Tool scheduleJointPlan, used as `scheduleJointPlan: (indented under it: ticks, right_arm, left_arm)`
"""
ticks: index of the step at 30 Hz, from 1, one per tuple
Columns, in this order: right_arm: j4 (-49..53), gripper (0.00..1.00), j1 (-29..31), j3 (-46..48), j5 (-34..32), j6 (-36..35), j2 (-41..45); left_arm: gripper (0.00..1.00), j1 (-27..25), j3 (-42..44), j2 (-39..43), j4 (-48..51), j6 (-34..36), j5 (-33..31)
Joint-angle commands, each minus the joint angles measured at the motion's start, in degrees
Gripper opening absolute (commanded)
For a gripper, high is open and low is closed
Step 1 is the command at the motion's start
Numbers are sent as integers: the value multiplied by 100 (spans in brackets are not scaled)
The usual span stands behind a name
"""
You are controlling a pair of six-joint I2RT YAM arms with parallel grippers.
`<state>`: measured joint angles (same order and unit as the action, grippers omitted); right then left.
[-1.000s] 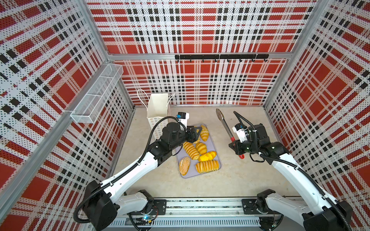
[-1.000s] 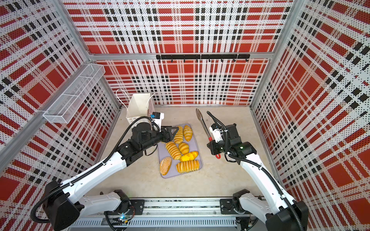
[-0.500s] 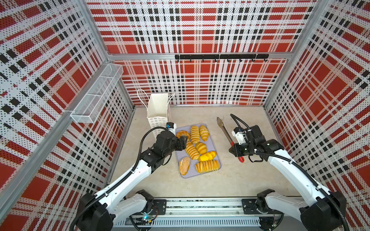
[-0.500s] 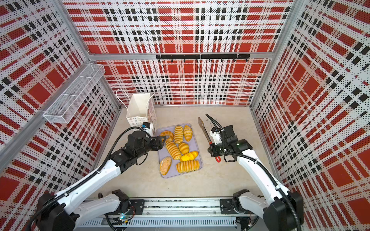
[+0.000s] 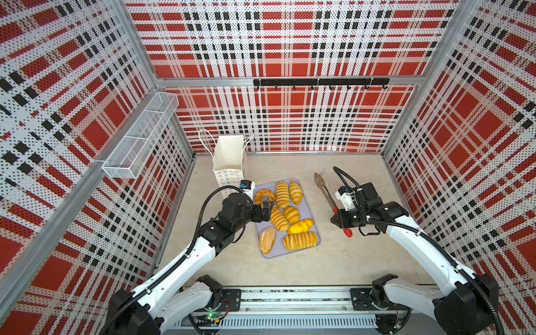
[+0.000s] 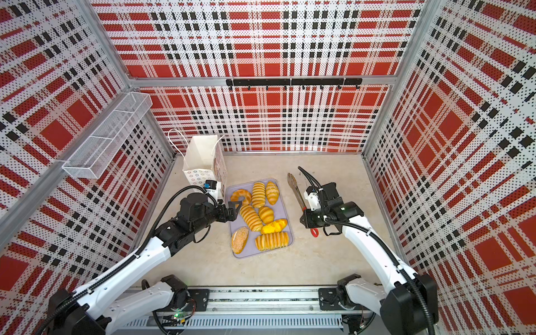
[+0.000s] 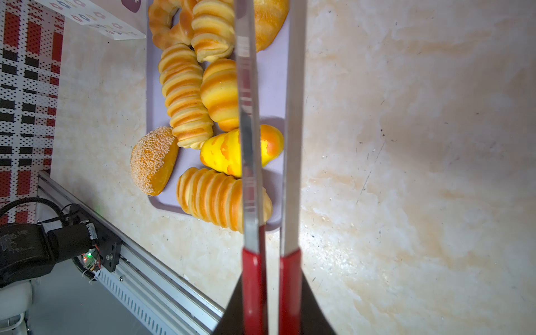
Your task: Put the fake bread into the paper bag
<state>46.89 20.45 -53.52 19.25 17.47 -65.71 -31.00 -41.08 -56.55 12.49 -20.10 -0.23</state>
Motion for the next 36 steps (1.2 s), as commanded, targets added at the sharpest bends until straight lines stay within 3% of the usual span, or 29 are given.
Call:
scheduleJointPlan:
  ticks: [1,15,23,36]
  right_arm:
    - [-37,19,-1,-1,87,-53,86]
    - [-3,31,32,-93,109,10,-176]
    - [-173,33,59,22,469,147,-461]
    - [-482,33,394,-185,643,327,-1245]
  left_arm:
    - [98,54,137,127,52,340,168]
    - [98,59,251,67,9,472,-81]
    - [98,201,241,-19,143,373,-355]
    - [98,492,232,-110,140,335,-19]
